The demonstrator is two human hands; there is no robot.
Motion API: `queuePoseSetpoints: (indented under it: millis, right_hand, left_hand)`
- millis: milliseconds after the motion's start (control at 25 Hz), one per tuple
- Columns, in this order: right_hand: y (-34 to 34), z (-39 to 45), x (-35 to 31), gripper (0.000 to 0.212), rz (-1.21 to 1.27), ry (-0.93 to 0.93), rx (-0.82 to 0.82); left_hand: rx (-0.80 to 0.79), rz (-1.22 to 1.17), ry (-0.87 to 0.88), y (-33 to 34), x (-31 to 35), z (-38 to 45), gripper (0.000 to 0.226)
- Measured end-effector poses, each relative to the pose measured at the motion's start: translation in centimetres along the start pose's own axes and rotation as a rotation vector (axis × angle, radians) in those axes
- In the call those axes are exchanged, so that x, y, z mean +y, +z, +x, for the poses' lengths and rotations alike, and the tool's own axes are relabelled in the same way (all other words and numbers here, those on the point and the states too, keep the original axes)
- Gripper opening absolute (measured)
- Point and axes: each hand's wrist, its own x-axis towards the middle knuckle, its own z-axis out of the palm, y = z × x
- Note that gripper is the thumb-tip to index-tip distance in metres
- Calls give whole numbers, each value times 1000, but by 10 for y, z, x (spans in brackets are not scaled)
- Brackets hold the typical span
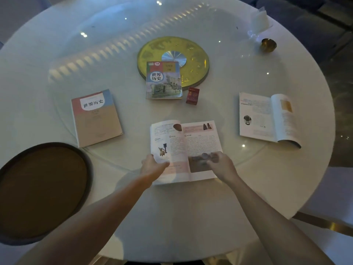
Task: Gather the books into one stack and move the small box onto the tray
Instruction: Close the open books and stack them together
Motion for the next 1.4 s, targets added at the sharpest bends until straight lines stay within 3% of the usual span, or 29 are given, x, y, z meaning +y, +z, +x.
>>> queuePoseSetpoints:
  millis: [120, 240, 400, 480, 520, 560, 640, 720, 880, 1000, 1120, 1240, 1400]
  right_hand:
    - [-7, 6, 17, 44, 90, 114, 116]
    - [-8, 10, 33, 28, 173, 234, 156]
    - [-4, 16, 51, 35, 254, 283, 126]
    - [-7, 16, 49, 17, 292, 301, 109]
    - [-9, 16, 48, 18, 311, 312, 76]
    - [-9, 17, 50, 20, 327, 307, 43]
    - [-8, 15, 49, 3, 385, 286, -42]
    - [-6, 13, 47, 19, 422, 213, -78]
    - [-5, 3, 28, 16, 439, 81, 28]
    - [3, -7, 9, 8, 362, -58, 72]
    - [22, -22, -15, 14, 283, -189, 9]
    - [47, -33, -35, 26, 264, -282, -48]
    - [80, -44, -53, 37, 546, -62, -162]
  left_hand:
    - [45, -7, -54, 7, -2, 3, 69]
    - [66, 17, -87, 15, -5, 6, 81]
    - [124, 31, -137, 19, -4, -1, 83]
    - [201, 85, -212, 20, -5, -4, 81]
    - [225, 77, -238, 21, -10, -5, 82]
    - [228, 47, -238, 23, -15, -5, 84]
    - [188, 9, -215, 25, -29, -3, 89]
    - [156, -59, -208, 23, -39, -1, 90]
    - [87, -315, -130, 13, -40, -2, 53]
    - [-33, -373, 53, 3, -30, -8, 44]
    - [-36, -304, 247, -7, -12, -8, 35]
    - [-121, -170, 412, -18, 4, -7, 42]
    - [-300, -77, 409, -22, 9, -2, 49]
